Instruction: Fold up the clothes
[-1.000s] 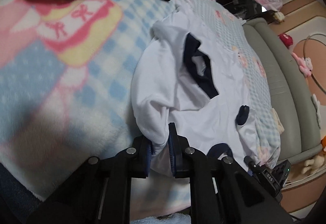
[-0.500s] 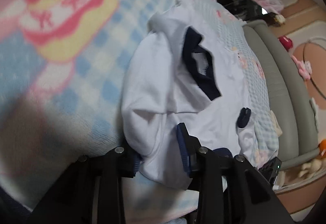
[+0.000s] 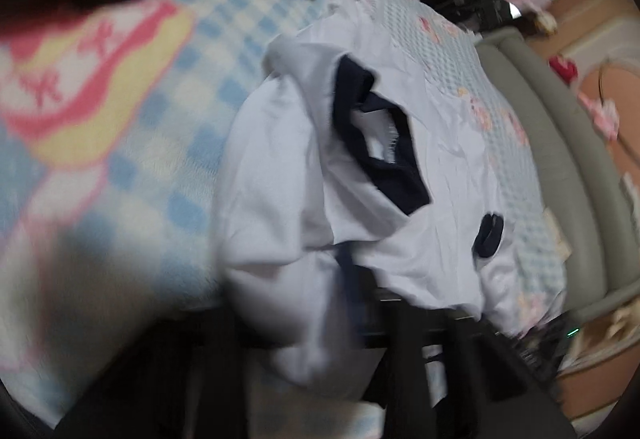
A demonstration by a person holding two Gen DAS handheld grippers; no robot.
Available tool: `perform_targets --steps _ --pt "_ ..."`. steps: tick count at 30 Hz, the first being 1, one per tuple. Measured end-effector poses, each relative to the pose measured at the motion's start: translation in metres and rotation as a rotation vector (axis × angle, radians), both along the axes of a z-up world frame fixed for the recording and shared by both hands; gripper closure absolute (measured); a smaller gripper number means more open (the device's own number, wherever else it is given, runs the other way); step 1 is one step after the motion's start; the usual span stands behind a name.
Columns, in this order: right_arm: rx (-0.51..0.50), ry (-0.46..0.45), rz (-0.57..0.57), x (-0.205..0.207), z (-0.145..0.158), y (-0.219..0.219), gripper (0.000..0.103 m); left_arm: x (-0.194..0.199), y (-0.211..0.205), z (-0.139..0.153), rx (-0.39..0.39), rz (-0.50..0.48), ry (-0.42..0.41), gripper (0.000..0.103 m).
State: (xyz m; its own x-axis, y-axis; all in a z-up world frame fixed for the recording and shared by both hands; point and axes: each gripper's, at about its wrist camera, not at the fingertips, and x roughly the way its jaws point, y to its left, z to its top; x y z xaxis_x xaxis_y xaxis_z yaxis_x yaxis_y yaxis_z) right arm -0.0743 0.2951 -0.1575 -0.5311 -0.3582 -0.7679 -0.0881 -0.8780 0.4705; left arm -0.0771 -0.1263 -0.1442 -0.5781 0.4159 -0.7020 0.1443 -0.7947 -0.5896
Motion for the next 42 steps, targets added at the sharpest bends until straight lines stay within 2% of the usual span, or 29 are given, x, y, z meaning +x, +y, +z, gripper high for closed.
perform_targets --steps 2,5,14,18,22,24,28,30,34,37,40,41,42 --pt "0.045 0.057 0.006 0.008 0.018 -0.005 0.082 0.008 -0.003 0.011 -0.001 0.006 0.034 0.097" --pt "0.075 0.119 0.0 0.025 0.041 -0.006 0.087 0.02 -0.007 0.026 -0.007 0.008 0.069 0.098" --pt "0.086 0.187 -0.026 0.057 0.075 0.003 0.101 0.056 -0.006 0.054 0.0 -0.04 0.105 0.099" --pt "0.107 0.224 -0.007 0.073 0.091 0.003 0.101 0.067 -0.005 0.054 0.012 -0.046 0.081 0.099" --pt "0.081 0.187 0.0 0.072 0.08 0.007 0.101 0.066 -0.016 0.04 0.04 -0.024 0.04 0.098" --pt "0.058 0.172 0.003 0.069 0.074 0.009 0.101 0.067 -0.02 0.043 0.054 -0.027 0.059 0.098" --pt "0.082 0.216 0.02 0.07 0.084 0.006 0.101 0.064 -0.016 0.048 0.04 -0.068 0.068 0.098" --pt "0.071 0.19 0.048 0.064 0.079 0.005 0.1 0.059 -0.015 0.044 0.042 -0.084 0.048 0.098" --pt "0.03 0.045 0.099 0.048 0.047 -0.001 0.098 0.05 -0.015 0.046 0.051 -0.11 0.012 0.098" --pt "-0.017 0.109 0.095 0.04 0.066 0.003 0.1 0.029 -0.016 0.066 0.05 -0.148 0.019 0.098" --pt "-0.034 0.203 0.1 0.004 0.103 0.005 0.1 -0.031 -0.013 0.096 0.008 -0.21 0.052 0.097" --pt "-0.029 0.234 0.092 -0.012 0.115 0.005 0.1 -0.056 -0.013 0.102 0.001 -0.215 0.061 0.095" --pt "-0.017 0.264 0.077 -0.032 0.126 0.005 0.098 -0.081 -0.014 0.104 -0.005 -0.202 0.066 0.086"
